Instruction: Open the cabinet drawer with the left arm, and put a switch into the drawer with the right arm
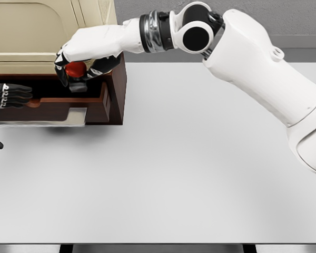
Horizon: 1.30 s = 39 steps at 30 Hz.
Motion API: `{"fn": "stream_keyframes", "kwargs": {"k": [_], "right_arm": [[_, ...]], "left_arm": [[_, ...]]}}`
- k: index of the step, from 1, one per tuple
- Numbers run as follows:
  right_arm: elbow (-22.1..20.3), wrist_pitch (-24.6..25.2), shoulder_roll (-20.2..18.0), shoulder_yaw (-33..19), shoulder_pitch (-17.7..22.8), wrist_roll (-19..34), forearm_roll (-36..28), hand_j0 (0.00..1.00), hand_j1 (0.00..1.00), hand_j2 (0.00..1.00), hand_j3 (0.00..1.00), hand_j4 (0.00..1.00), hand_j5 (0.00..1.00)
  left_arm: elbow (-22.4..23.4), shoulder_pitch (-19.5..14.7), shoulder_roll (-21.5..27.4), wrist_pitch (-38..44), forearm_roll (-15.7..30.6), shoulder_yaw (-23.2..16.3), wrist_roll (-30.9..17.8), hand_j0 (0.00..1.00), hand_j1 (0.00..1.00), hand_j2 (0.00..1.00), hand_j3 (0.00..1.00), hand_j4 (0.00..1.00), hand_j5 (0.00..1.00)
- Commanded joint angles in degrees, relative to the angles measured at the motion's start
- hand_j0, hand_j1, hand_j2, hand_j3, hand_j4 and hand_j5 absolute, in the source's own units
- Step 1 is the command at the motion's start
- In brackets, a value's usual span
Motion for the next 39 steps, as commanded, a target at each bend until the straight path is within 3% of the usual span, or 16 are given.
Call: {"fn": "stream_keyframes", "kwargs": {"k": [1, 17, 18, 19, 20, 24, 27, 29, 33, 39], "right_arm": [[1.39, 0.01, 0.69, 0.48, 0.00, -0.03, -0.29, 0.51, 0.51, 0.51, 0.51, 0.51, 0.51], [2.45, 0.01, 0.95, 0.57, -0.26, -0.03, -0.11, 0.55, 0.55, 0.55, 0.55, 0.55, 0.55], [3.24, 0.01, 1.04, 0.57, -0.26, -0.03, -0.03, 0.63, 0.63, 0.63, 0.63, 0.63, 0.63], [3.59, 0.36, 1.30, 0.57, -0.26, -0.03, 0.24, 0.88, 0.88, 0.88, 0.88, 0.88, 0.88], [3.85, 0.45, 1.30, 1.10, -0.26, -0.03, 0.33, 1.00, 1.00, 1.00, 1.00, 1.00, 1.00], [3.24, -0.34, 1.30, 1.10, -0.26, -0.03, 0.41, 1.00, 1.00, 1.00, 1.00, 1.00, 1.00], [-1.06, -3.15, 0.42, 1.10, -0.18, -0.03, 0.33, 1.00, 1.00, 1.00, 1.00, 1.00, 1.00], [-5.11, -5.64, -3.35, 1.10, 0.35, -0.03, -0.11, 1.00, 1.00, 1.00, 1.00, 1.00, 1.00], [-12.32, -5.64, -12.93, 0.66, 3.34, -0.03, -0.29, 1.00, 1.00, 1.00, 1.00, 1.00, 1.00], [-13.29, -5.64, -24.89, -0.05, 7.12, -0.03, -0.38, 1.00, 1.00, 1.00, 1.00, 1.00, 1.00]], "left_arm": [[-0.03, -0.15, -0.30, -0.20, 0.63, 0.14, 0.01, 1.00, 1.00, 1.00, 1.00, 1.00, 1.00], [-0.03, -0.32, -0.30, -0.29, 0.89, 0.14, 0.01, 1.00, 1.00, 1.00, 1.00, 1.00, 1.00], [-0.03, -0.32, -0.30, -0.29, 0.89, 0.14, 0.01, 1.00, 1.00, 1.00, 1.00, 1.00, 1.00], [-0.03, -0.32, -0.30, -0.29, 0.89, 0.14, 0.01, 1.00, 1.00, 1.00, 1.00, 1.00, 1.00], [-0.03, -0.32, -0.30, -0.29, 0.89, 0.14, 0.01, 1.00, 1.00, 1.00, 1.00, 1.00, 1.00], [-0.03, -0.32, -0.30, -0.29, 0.89, 0.14, 0.01, 1.00, 1.00, 1.00, 1.00, 1.00, 1.00], [-0.03, -0.32, -0.30, -0.29, 0.89, 0.14, 0.01, 1.00, 1.00, 1.00, 1.00, 1.00, 1.00], [-0.03, -0.32, -0.22, -0.29, 0.89, 0.14, 0.01, 1.00, 1.00, 1.00, 1.00, 1.00, 1.00], [-0.03, -0.32, -0.22, -0.29, 0.89, 0.14, 0.01, 1.00, 1.00, 1.00, 1.00, 1.00, 1.00], [-0.03, -0.41, -0.13, -2.66, 0.89, 0.14, 0.01, 1.00, 1.00, 1.00, 1.00, 1.00, 1.00]]}}
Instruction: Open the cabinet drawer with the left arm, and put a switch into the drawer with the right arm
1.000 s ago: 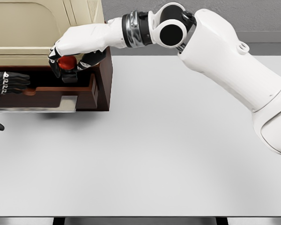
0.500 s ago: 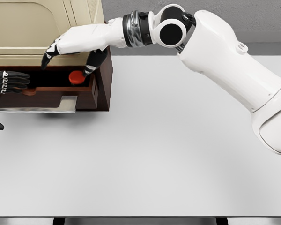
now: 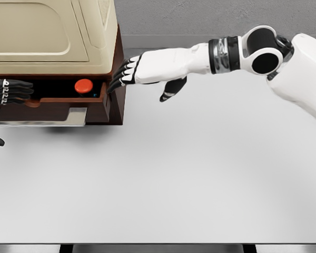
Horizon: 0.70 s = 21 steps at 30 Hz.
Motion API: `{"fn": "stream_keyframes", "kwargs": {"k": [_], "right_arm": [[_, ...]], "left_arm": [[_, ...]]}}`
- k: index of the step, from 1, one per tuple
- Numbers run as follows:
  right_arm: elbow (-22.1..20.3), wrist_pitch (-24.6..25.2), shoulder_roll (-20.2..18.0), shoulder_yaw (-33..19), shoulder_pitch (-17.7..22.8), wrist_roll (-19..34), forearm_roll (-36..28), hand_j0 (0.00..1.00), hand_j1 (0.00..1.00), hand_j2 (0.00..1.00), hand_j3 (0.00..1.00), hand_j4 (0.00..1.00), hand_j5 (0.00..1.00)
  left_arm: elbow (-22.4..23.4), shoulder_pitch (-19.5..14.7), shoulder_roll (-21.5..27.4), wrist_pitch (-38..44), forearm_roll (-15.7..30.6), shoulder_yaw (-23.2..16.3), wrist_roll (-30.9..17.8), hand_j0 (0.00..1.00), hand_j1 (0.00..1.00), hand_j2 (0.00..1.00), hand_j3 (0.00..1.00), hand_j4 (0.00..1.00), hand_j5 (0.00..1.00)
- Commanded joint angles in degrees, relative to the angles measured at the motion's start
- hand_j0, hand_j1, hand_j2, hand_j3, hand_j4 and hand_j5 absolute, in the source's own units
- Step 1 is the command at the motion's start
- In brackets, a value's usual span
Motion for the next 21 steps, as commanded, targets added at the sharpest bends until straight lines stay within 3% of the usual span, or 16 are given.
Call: {"fn": "stream_keyframes", "kwargs": {"k": [1, 7, 9, 12, 16, 21], "right_arm": [[-0.61, 0.11, -6.56, -0.40, 0.26, -0.03, -0.41, 1.00, 1.00, 1.00, 1.00, 1.00, 1.00], [0.36, 0.11, -15.62, -5.23, 7.29, -0.03, -0.41, 1.00, 1.00, 1.00, 1.00, 1.00, 1.00], [3.00, 0.11, -15.71, -7.52, 9.23, -0.03, -0.32, 1.00, 1.00, 1.00, 1.00, 1.00, 1.00], [3.26, 0.11, -16.94, -7.61, 9.49, -0.03, -0.32, 1.00, 1.00, 1.00, 1.00, 1.00, 1.00], [3.96, 0.11, -16.94, -9.02, 10.28, -0.03, -0.32, 1.00, 1.00, 1.00, 1.00, 1.00, 1.00], [3.96, 0.11, -16.85, -9.19, 11.16, -0.03, -0.24, 1.00, 1.00, 1.00, 1.00, 1.00, 1.00]], "left_arm": [[0.04, 0.01, 0.10, -1.78, 0.36, 0.17, 0.00, 1.00, 1.00, 1.00, 1.00, 1.00, 1.00], [-0.05, -4.03, -2.97, -6.44, 0.36, 0.17, 0.00, 1.00, 1.00, 1.00, 1.00, 1.00, 1.00], [-0.05, -4.74, -5.96, -8.19, 0.36, 0.17, 0.00, 1.00, 1.00, 1.00, 1.00, 1.00, 1.00], [-0.05, -6.76, -10.09, -8.46, 0.36, 0.08, 0.00, 1.00, 1.00, 1.00, 1.00, 1.00, 1.00], [-0.05, -6.94, -12.55, -8.46, 0.36, 0.08, 0.00, 1.00, 1.00, 1.00, 1.00, 1.00, 1.00], [0.04, -8.08, -23.19, -8.37, 0.01, -0.18, 0.00, 1.00, 1.00, 1.00, 1.00, 1.00, 1.00]]}}
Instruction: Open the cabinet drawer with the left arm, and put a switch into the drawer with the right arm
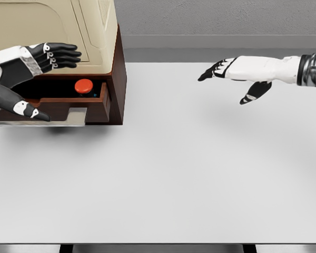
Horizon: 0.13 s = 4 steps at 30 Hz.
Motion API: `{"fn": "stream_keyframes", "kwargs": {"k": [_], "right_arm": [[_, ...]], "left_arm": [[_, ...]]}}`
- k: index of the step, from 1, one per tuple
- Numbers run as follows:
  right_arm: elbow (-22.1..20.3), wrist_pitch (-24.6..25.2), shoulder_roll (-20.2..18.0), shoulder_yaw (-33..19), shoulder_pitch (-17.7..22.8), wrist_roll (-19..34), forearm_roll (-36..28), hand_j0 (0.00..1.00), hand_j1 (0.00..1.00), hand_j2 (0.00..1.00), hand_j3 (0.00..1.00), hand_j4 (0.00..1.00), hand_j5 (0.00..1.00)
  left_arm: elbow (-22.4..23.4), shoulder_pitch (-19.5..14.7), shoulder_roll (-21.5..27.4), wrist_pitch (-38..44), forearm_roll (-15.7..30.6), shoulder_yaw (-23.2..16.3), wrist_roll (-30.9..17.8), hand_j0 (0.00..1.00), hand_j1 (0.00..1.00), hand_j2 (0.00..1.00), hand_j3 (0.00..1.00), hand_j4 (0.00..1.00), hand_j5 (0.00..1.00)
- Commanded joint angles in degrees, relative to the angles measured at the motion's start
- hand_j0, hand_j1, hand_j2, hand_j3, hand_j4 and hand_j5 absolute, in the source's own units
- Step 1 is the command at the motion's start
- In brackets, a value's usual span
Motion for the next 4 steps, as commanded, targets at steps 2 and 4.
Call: {"fn": "stream_keyframes", "kwargs": {"k": [2, 4], "right_arm": [[0.08, 0.17, -0.08, -0.19, 0.00, -0.03, -0.28, 1.00, 1.00, 1.00, 1.00, 1.00, 1.00], [0.08, 0.17, -0.08, -0.19, 0.09, -0.03, -0.28, 1.00, 1.00, 1.00, 1.00, 1.00, 1.00]], "left_arm": [[0.05, -0.09, -5.41, 0.05, 0.19, -0.03, 0.01, 1.00, 1.00, 1.00, 1.00, 1.00, 1.00], [0.05, -0.09, -6.29, 0.05, 0.19, -0.03, 0.01, 1.00, 1.00, 1.00, 1.00, 1.00, 1.00]]}}
